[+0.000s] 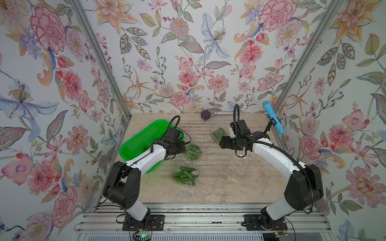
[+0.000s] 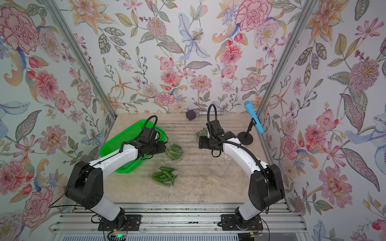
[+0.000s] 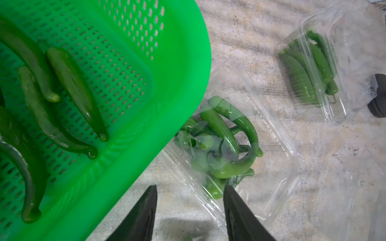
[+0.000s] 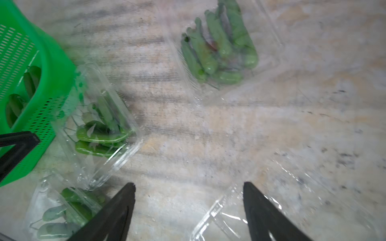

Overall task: Take small green peppers out of containers
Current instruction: Move the packing box to the center of the board.

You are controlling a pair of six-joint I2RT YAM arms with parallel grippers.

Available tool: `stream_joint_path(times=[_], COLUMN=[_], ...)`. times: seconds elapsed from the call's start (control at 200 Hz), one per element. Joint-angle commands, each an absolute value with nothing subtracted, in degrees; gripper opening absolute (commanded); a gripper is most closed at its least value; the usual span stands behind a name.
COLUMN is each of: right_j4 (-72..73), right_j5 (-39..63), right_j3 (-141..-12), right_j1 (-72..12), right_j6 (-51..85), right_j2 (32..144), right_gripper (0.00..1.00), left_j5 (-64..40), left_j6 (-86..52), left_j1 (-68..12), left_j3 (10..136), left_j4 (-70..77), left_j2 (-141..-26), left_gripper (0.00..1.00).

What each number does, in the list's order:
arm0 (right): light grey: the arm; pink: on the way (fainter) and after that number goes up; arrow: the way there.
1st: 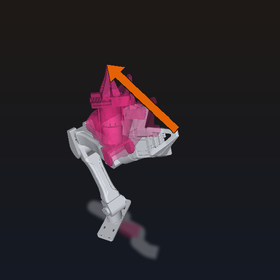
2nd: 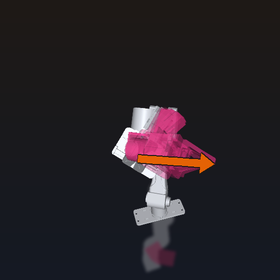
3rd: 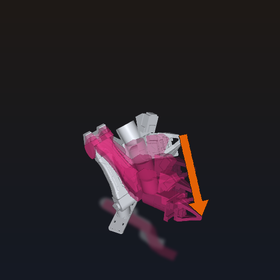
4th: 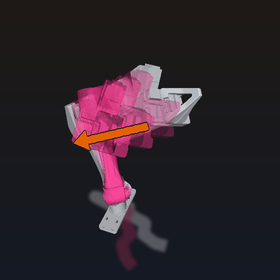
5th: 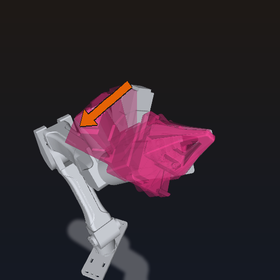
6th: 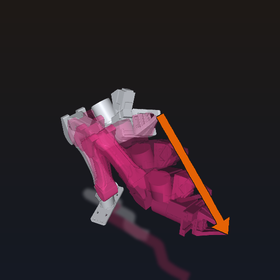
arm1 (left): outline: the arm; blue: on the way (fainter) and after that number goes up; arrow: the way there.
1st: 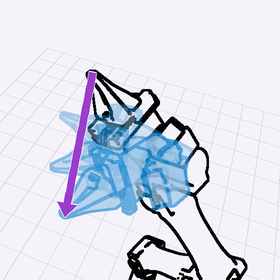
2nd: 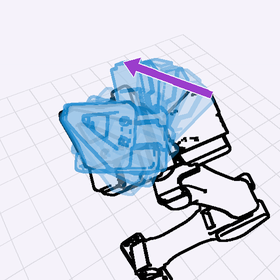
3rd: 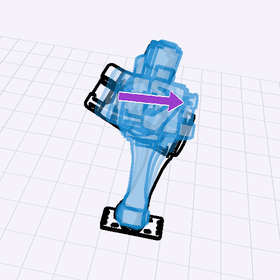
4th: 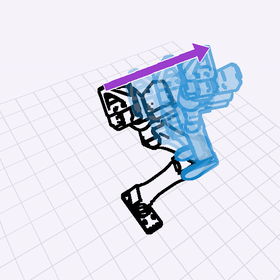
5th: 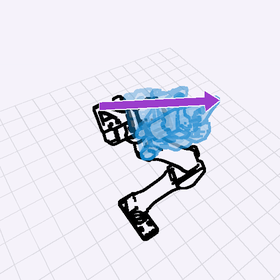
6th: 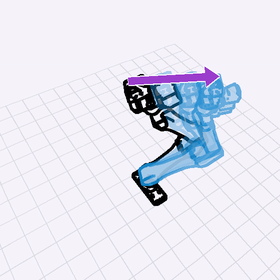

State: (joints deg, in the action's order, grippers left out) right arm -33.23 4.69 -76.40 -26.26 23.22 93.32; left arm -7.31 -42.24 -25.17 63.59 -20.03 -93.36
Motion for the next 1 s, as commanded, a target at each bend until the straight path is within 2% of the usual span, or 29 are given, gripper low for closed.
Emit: stream_joint_path(times=[0.0, 0.405, 0.741, 0.996], right_j4=[-29.5, -29.6, -29.6, -29.5], right_j5=[11.7, 21.5, 23.2, 22.2], right_j3=[-82.2, -93.8, -94.9, -91.9], right_j1=[-27.8, -28.2, -29.3, -29.0], right_j6=[18.1, 12.5, 11.7, 12.5], right_j2=[99.3, 112.3, 116.9, 115.7], right_gripper=[0.83, 0.86, 0.86, 0.85], left_j5=[-7.6, -8.3, -10.4, -12.2], left_j6=[-42.1, -43.0, -43.5, -43.1], left_j1=[-26.0, -27.2, -27.2, -27.7], left_j3=[65.6, 67.0, 69.2, 74.0], left_j4=[-21.1, -21.0, -16.4, -16.1], left_j2=[-93.9, -97.4, -102.8, -105.8], left_gripper=[0.54, 0.54, 0.53, 0.52])
